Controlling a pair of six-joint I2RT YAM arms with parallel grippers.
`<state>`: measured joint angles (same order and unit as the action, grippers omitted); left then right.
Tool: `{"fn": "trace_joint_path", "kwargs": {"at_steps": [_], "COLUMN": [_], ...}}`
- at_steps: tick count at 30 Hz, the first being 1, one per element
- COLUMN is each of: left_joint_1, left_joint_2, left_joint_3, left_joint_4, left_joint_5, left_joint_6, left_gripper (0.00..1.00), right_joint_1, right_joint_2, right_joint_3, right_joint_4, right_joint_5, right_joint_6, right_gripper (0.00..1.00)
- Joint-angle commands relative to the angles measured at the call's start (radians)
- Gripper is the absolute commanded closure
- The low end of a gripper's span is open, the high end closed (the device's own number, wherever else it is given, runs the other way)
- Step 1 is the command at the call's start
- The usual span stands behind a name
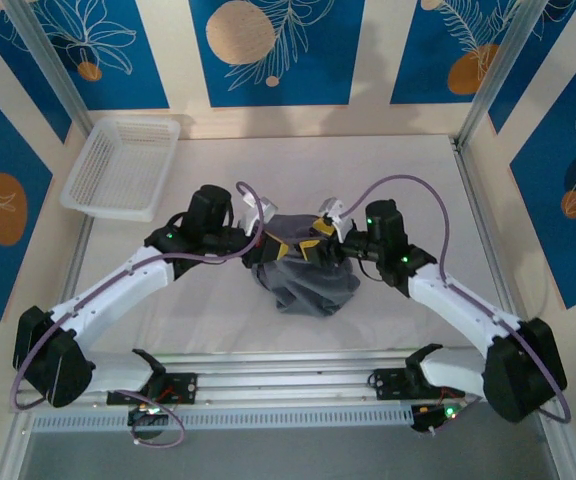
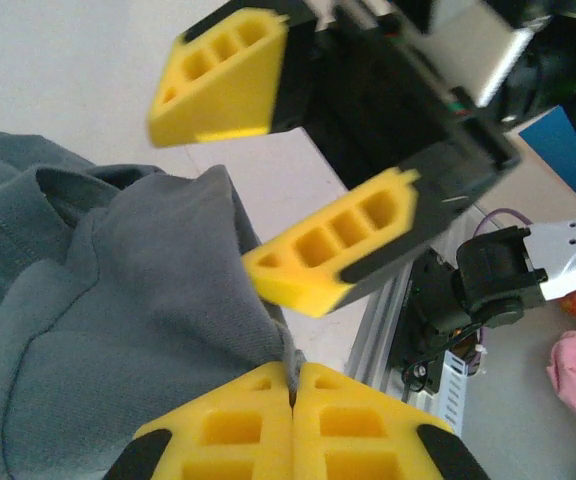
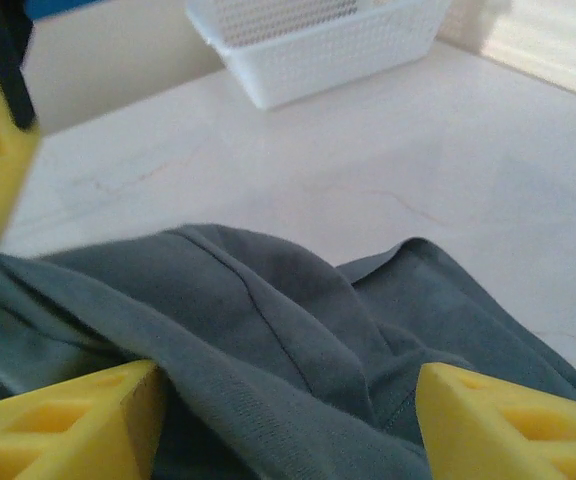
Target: Fold the inside-out t-shirt
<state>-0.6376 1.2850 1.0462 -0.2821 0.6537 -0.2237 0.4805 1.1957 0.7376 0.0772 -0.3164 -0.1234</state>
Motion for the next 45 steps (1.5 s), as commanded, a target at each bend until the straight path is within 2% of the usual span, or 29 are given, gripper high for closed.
{"fn": "trace_joint_path", "kwargs": {"at_steps": [1,2,3,4,6,8,9,10,13,16,19,22,26,29,33,36,37,40,45], "left_joint_1": [-0.01,-0.009,-0.01,-0.009,-0.009,-0.003,-0.001,0.0,-0.001,-0.002,-0.002,-0.008,-0.046,-0.109,-0.196,-0.203,-0.2,-0.2,-0.2], "left_joint_2": [-0.014,-0.019,-0.026,-0.034,-0.034,0.0,0.023,0.045,0.051,-0.004,-0.087,-0.171,-0.176,-0.108,0.005,0.063,0.077,0.115,0.144], "left_joint_3": [0.028,0.025,0.017,0.003,-0.04,-0.063,-0.068,-0.073,-0.103,-0.112,-0.116,-0.143,-0.105,-0.021,0.103,0.163,0.173,0.213,0.219], "left_joint_4": [-0.023,-0.027,-0.035,-0.041,-0.057,-0.097,-0.119,-0.127,-0.065,-0.007,0.034,0.119,0.129,0.086,-0.043,-0.135,-0.152,-0.189,-0.18], "left_joint_5": [-0.002,-0.017,-0.051,-0.108,-0.278,-0.445,-0.487,-0.498,-0.435,-0.361,-0.312,-0.217,-0.162,-0.171,-0.377,-0.552,-0.576,-0.557,-0.465], "left_joint_6": [0.045,0.052,0.06,0.066,0.066,0.034,0.026,0.02,0.005,0.024,0.06,0.084,0.081,0.069,0.061,0.06,0.062,0.081,0.096], "left_gripper": [1.0,1.0,1.0,1.0,0.92,0.91,0.88,0.81,0.65,0.49,0.41,0.36,0.39,0.5,0.68,0.68,0.66,0.66,0.88], "right_joint_1": [0.007,0.002,-0.012,-0.036,-0.084,-0.126,-0.141,-0.151,-0.158,-0.165,-0.177,-0.184,-0.183,-0.183,-0.183,-0.18,-0.179,-0.177,-0.177], "right_joint_2": [0.062,0.068,0.066,0.051,0.003,-0.04,-0.058,-0.069,-0.065,-0.034,0.002,0.035,0.053,0.053,0.058,0.059,0.06,0.059,0.062], "right_joint_3": [0.064,0.085,0.109,0.127,0.115,0.074,0.066,0.068,0.083,0.117,0.153,0.179,0.189,0.195,0.208,0.214,0.216,0.218,0.219], "right_joint_4": [-0.087,-0.102,-0.112,-0.093,0.062,0.271,0.339,0.364,0.372,0.282,0.152,0.079,0.049,0.018,-0.016,-0.025,-0.027,-0.033,-0.041], "right_joint_5": [-0.096,-0.116,-0.176,-0.261,-0.4,-0.505,-0.533,-0.557,-0.621,-0.629,-0.592,-0.584,-0.564,-0.525,-0.503,-0.511,-0.513,-0.523,-0.52], "right_joint_6": [-0.084,-0.045,0.013,0.101,0.35,0.601,0.709,0.786,0.887,0.915,0.912,0.91,0.91,0.904,0.9,0.904,0.902,0.899,0.899], "right_gripper": [0.53,0.69,0.9,1.0,1.0,1.0,1.0,1.0,1.0,1.0,1.0,1.0,1.0,1.0,1.0,1.0,1.0,1.0,1.0]}}
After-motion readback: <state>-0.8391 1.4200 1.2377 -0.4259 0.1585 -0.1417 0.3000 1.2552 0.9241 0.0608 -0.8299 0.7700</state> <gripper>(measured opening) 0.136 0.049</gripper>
